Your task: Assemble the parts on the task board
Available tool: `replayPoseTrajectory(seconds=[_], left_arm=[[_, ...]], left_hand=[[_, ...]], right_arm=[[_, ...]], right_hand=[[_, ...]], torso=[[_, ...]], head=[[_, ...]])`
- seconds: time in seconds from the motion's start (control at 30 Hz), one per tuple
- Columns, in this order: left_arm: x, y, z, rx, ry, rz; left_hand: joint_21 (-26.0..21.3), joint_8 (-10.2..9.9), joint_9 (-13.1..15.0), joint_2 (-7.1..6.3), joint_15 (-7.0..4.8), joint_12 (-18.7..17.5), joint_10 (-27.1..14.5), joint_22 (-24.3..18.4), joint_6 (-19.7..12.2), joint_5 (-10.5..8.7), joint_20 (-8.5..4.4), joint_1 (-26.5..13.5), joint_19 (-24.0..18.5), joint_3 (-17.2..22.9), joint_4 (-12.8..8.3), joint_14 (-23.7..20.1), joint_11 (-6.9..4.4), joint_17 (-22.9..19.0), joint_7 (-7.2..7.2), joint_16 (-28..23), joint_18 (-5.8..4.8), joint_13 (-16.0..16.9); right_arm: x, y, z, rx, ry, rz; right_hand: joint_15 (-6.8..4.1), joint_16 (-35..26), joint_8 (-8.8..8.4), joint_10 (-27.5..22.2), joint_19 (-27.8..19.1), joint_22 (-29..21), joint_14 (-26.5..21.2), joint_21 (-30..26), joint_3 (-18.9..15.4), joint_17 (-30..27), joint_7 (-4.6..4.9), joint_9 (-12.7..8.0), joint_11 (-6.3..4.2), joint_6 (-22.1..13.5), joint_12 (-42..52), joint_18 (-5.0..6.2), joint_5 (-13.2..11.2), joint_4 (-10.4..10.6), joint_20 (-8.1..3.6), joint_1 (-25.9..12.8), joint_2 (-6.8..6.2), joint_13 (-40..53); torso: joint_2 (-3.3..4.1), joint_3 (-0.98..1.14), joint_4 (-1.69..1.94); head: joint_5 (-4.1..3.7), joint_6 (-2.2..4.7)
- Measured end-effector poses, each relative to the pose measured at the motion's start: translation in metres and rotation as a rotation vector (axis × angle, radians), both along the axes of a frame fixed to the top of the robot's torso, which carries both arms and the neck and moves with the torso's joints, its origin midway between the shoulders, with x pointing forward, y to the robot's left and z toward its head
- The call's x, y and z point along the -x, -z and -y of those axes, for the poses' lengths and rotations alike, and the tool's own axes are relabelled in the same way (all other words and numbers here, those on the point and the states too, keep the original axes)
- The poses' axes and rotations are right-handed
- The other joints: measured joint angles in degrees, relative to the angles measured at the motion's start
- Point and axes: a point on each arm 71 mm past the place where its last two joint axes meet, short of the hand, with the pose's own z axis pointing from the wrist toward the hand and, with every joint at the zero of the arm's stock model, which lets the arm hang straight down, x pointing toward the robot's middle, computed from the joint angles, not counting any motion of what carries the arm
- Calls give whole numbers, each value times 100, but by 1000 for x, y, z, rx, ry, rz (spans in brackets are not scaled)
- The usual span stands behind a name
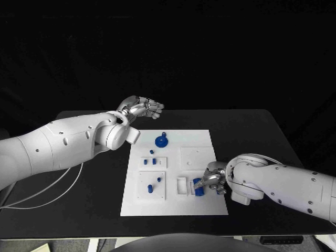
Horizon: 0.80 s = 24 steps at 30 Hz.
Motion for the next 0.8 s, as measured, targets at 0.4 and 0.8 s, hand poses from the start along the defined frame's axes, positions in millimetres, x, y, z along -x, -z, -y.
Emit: replayPoseTrajectory(seconds=[0.4,0.8], left_arm=[[0,0,-1,0,0,0],[0,0,-4,-2,-5,-1]], left_hand=[[0,22,0,0,0,0,0,5,-20,0,0,0,0,0,0,0,0,5,-20,0,0,1],[0,22,1,0,0,0,0,10,-20,0,0,0,0,0,0,0,0,10,-20,0,0,1]], right_arm=[[1,1,0,0,7,-12],[6,-4,6,-4,14,-3]], right_hand=[[-18,-28,34,-20,-43,0,15,59,-47,70,-88,93,-21,88,0,0,0,-377,-1,1,268,-27],[-42,-63,60,4,-63,4,40,103,194,119,-172,107,-44,172,0,1,-22,-505,19,-58,510,-70]], torso=[[1,-7,-2],[1,-9,-4]], head=[[20,-29],[52,-16]])
